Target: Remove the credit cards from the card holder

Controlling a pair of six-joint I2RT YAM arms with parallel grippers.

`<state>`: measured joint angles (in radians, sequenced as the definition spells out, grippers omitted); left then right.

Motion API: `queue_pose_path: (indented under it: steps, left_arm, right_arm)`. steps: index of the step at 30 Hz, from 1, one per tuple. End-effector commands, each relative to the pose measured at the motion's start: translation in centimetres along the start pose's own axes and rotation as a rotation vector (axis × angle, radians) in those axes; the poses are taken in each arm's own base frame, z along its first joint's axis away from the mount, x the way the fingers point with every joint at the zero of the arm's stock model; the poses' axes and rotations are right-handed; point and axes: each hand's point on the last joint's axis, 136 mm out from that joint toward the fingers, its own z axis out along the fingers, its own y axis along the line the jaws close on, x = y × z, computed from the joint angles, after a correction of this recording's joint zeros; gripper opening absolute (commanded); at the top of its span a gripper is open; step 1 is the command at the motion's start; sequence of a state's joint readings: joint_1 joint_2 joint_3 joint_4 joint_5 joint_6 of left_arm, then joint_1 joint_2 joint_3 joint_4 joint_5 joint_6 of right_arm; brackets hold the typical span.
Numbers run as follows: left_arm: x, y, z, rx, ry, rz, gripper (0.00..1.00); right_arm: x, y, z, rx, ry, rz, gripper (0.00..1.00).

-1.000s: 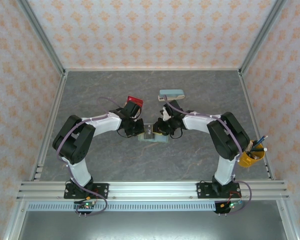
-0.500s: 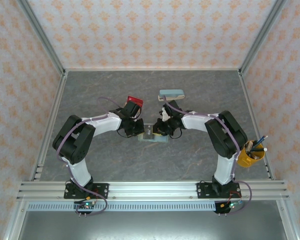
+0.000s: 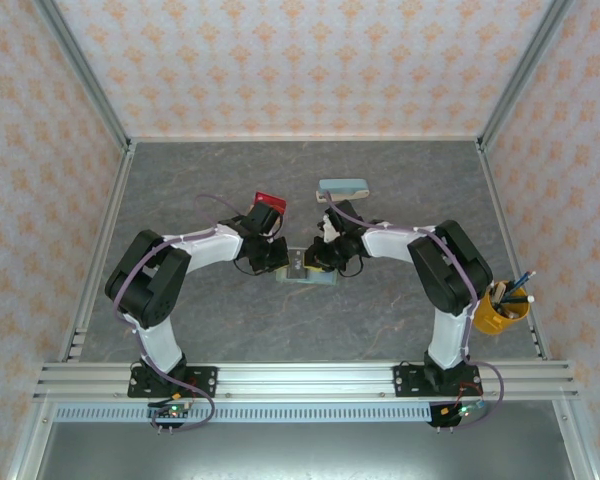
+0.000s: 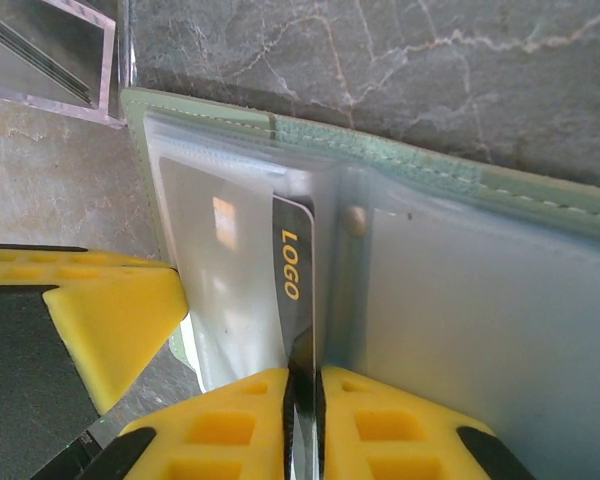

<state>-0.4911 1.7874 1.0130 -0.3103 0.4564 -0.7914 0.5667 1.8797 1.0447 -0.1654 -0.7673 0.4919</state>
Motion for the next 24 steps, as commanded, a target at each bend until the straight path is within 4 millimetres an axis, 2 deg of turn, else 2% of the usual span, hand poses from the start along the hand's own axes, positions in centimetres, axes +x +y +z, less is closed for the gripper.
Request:
queue_pose_path:
  steps: [1,4,8,18,24]
  left_arm:
    - [1.5,3.4,1.5,-0.125,0.051,-0.022,0.04]
    - [1.5,3.5,1.5,-0.130,0.049,-0.025,0.04]
    - [1.3,3.7,1.2,-0.146,0.035,-0.023,0.04]
    - [1.0,3.6,0.5,-0.152,0.015,-0.014,0.06]
    - [0.4,2.1,-0.4,-0.098,-0.010,0.007,0.09]
  right_arm:
    - [-0.3,0.7,0.3,-0.021,0.003,-0.021,0.10]
    - [-0.4,0.8,-0.1,-0.019,-0.009,-0.022,0.04]
    - [-0.2,0.6,-1.2,-0.002,-0.025,-0.024,0.00]
    - [0.8,-0.8,-3.0,0.017,-0.015,-0.004,0.00]
    - [1.1,-1.3,-3.5,0.018,-0.016,0.003,0.00]
